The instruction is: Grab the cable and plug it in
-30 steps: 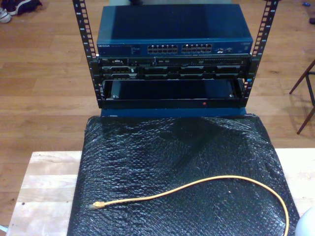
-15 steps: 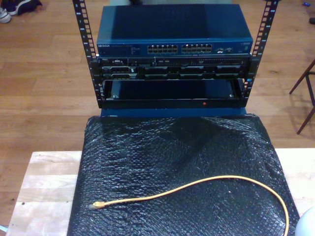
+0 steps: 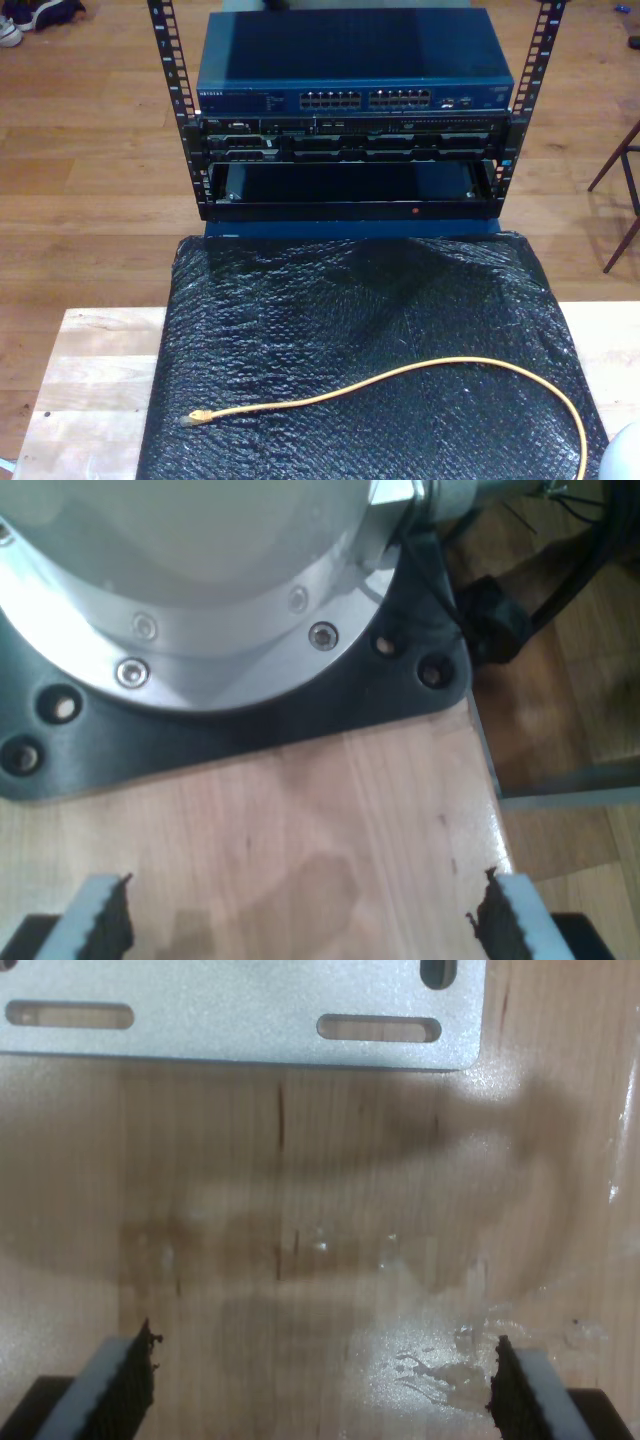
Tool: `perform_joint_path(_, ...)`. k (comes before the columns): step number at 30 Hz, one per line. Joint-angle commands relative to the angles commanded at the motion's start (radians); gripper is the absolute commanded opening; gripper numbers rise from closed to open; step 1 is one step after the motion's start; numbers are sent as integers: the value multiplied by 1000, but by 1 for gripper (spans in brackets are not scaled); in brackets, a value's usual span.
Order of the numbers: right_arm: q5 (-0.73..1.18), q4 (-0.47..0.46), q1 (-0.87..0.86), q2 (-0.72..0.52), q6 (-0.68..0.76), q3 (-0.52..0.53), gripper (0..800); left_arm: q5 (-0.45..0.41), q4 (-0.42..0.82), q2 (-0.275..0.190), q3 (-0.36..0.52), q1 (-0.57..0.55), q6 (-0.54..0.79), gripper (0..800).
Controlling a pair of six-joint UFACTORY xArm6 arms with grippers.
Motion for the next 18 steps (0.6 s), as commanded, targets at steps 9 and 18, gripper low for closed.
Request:
perform_joint_path(9, 0, -2, 0, 0, 0, -2, 800, 2, 0, 0, 0, 0, 0, 800)
perform_joint_path(18, 20, -2, 0, -2, 3, -18, 798, 14, 0, -6, -9, 2, -3, 800)
